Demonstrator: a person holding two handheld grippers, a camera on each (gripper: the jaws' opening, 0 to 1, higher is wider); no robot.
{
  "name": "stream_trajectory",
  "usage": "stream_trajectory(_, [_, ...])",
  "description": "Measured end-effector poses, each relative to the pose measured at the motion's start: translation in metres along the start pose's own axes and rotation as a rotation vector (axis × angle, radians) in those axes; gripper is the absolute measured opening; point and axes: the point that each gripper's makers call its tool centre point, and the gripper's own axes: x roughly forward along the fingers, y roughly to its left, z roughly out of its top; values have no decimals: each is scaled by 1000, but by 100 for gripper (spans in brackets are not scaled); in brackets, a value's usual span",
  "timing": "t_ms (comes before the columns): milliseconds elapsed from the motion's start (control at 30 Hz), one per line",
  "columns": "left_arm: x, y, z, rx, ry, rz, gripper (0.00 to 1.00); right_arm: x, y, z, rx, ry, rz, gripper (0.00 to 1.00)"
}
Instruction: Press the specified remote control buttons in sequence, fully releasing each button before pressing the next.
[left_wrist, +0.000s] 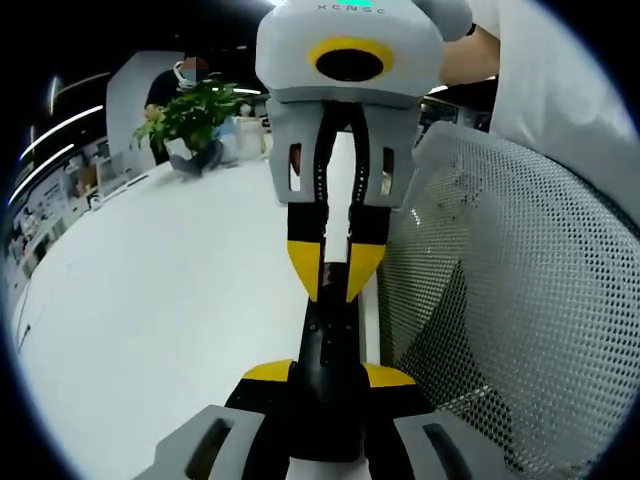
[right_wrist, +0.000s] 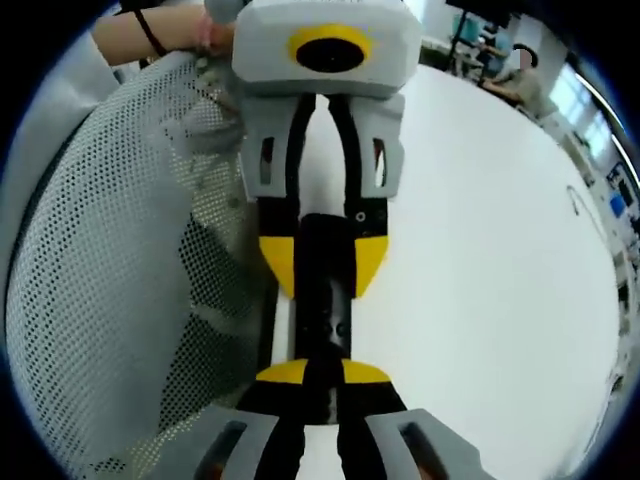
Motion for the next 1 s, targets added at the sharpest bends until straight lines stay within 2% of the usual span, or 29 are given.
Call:
stream_trajectory(133, [0, 0, 0, 3, 0, 0, 24, -2, 1, 0, 16, -119, -34, 7])
stream_trajectory(233, [0, 0, 0, 4, 1, 0, 24, -2, 0, 0, 43, -134, -31, 7])
stream_trajectory(433, [0, 0, 0, 10, 2, 2, 24, 0, 2, 6, -15, -147, -30, 5])
stream_trajectory(600, [0, 0, 0, 13, 2, 0, 24, 2, 2, 7, -40, -89, -24, 5])
stream_trajectory(700, [0, 0, 0, 14, 3, 0, 24, 2, 2, 6, -67, 15, -12, 5])
stream_trajectory(767, [0, 0, 0, 14, 2, 0, 24, 3, 2, 6, -64, 55, -3, 5])
stream_trajectory(1000, [0, 0, 0, 17, 5, -2, 24, 4, 0, 4, -49, 84, -4, 4])
